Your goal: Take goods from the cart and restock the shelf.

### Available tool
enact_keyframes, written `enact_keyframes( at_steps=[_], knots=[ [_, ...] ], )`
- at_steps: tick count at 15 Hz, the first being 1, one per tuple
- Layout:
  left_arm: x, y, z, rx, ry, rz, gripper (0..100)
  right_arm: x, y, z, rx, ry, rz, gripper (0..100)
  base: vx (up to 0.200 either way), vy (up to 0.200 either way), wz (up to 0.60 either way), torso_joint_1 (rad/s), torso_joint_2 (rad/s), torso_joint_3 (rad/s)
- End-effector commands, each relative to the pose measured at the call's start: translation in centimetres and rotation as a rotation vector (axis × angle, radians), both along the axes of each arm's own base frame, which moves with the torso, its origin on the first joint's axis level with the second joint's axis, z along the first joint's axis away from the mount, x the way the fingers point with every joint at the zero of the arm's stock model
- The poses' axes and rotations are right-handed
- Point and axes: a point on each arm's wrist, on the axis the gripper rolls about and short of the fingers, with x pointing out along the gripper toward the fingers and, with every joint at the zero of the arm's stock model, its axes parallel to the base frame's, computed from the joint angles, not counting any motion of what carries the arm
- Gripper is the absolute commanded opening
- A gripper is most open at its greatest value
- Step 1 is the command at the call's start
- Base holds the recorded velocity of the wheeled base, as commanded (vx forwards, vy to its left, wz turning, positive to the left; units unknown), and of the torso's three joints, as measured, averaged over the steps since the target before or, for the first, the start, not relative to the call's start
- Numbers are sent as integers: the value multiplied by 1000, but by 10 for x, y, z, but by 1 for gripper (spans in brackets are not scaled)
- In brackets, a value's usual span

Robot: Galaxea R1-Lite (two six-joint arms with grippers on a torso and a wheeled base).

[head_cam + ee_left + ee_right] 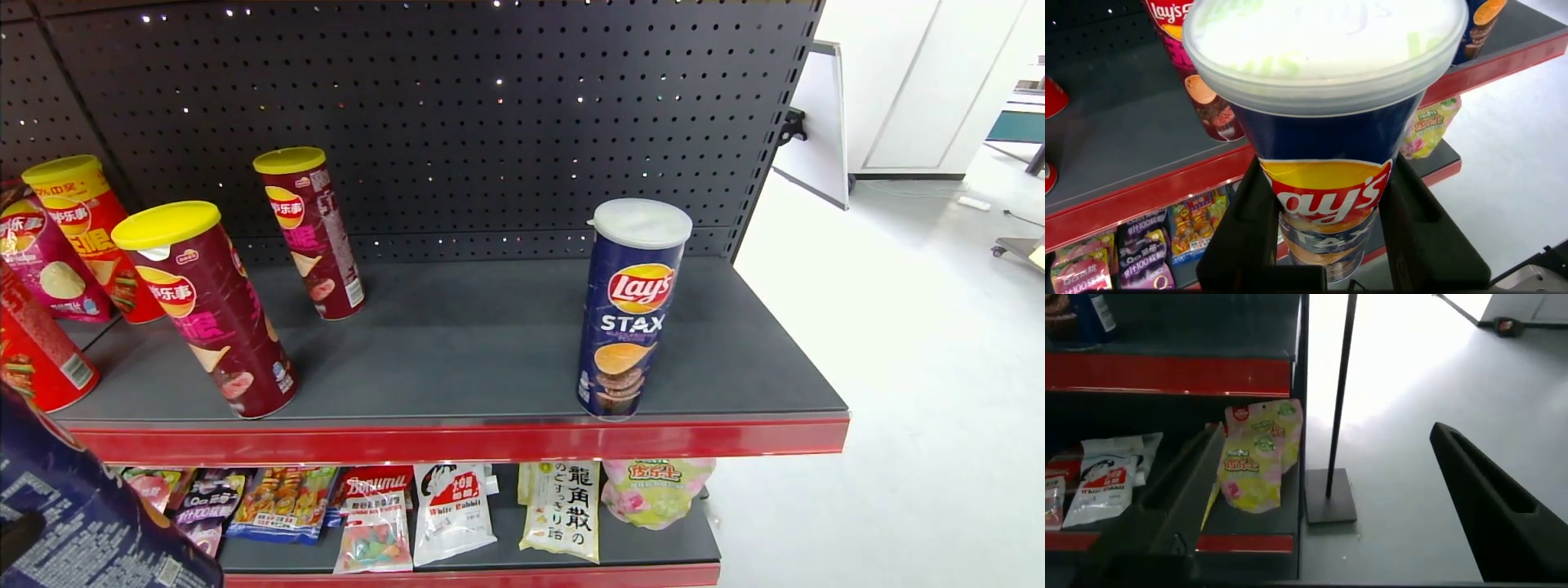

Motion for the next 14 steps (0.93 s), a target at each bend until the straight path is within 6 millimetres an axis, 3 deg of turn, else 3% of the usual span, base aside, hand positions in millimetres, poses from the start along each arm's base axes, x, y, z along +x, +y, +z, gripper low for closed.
enact_keyframes(
  at_steps=[1,7,11,14],
  knots=[
    [1,0,0,0,4,0,0,1,0,-6,32,43,13,100,0,0,0,0,0,0],
    [0,0,0,1,1,5,0,1,0,-6,43,43,17,100,0,0,0,0,0,0],
    [1,0,0,1,4,5,0,1,0,-6,43,43,17,100,0,0,-600,2,0,0],
    [1,0,0,1,7,5,0,1,0,-6,43,43,20,100,0,0,0,0,0,0]
  ],
)
